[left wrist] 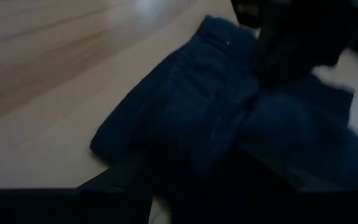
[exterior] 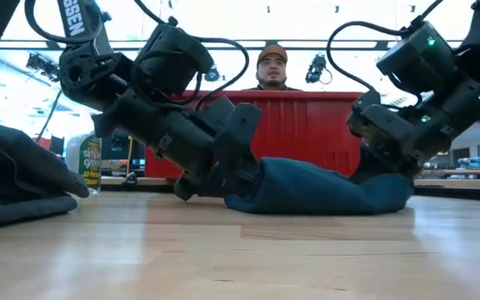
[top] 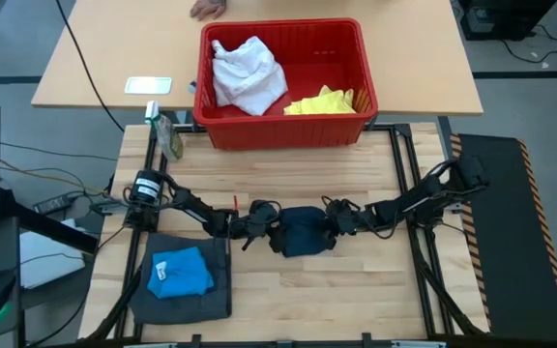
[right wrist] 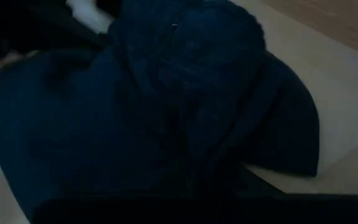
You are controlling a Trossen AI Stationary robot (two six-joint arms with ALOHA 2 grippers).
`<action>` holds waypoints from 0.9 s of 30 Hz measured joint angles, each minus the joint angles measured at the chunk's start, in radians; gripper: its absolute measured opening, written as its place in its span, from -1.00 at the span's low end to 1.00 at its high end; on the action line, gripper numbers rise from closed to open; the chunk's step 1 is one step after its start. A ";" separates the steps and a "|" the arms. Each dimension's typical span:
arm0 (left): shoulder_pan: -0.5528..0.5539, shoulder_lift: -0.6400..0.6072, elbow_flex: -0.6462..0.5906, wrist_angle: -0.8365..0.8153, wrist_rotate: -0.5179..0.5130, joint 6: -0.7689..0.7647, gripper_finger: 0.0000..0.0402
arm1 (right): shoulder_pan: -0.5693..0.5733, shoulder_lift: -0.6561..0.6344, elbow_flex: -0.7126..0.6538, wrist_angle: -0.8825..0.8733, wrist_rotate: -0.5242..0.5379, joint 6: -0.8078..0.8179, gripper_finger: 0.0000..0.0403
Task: Fold laundry
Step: Fold the dark blue shorts
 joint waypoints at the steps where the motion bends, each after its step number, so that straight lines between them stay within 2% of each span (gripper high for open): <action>1: 0.005 0.000 0.000 0.009 0.000 -0.032 0.02 | 0.002 0.016 0.000 0.012 0.004 0.029 -0.92; 5: 0.022 0.002 0.000 0.013 0.035 -0.093 -0.06 | 0.014 0.039 0.000 0.069 -0.002 0.080 -0.92; 7: 0.019 0.008 0.001 0.023 0.040 -0.088 -0.17 | 0.019 0.009 -0.004 0.093 -0.010 0.088 -0.92; 9: 0.005 0.009 0.000 0.051 0.053 -0.087 -0.37 | 0.023 -0.041 -0.003 0.087 -0.035 0.100 -0.92; 12: -0.010 -0.029 -0.002 0.088 0.109 -0.147 -0.78 | 0.021 -0.129 0.027 0.098 -0.062 0.083 -0.92; 14: -0.017 -0.087 0.000 0.098 0.135 -0.177 -0.93 | 0.016 -0.172 0.047 0.068 -0.091 0.084 -0.92; 18: -0.008 -0.209 0.001 0.042 0.127 -0.185 -0.93 | 0.016 -0.249 0.122 -0.024 -0.101 0.089 -0.92; 22: 0.006 -0.349 0.021 -0.148 0.130 -0.163 -0.96 | 0.014 -0.284 0.189 -0.237 -0.066 0.089 -0.92; 27: 0.029 -0.466 0.028 -0.341 0.159 -0.167 -0.94 | -0.008 -0.301 0.250 -0.355 -0.057 0.134 -0.92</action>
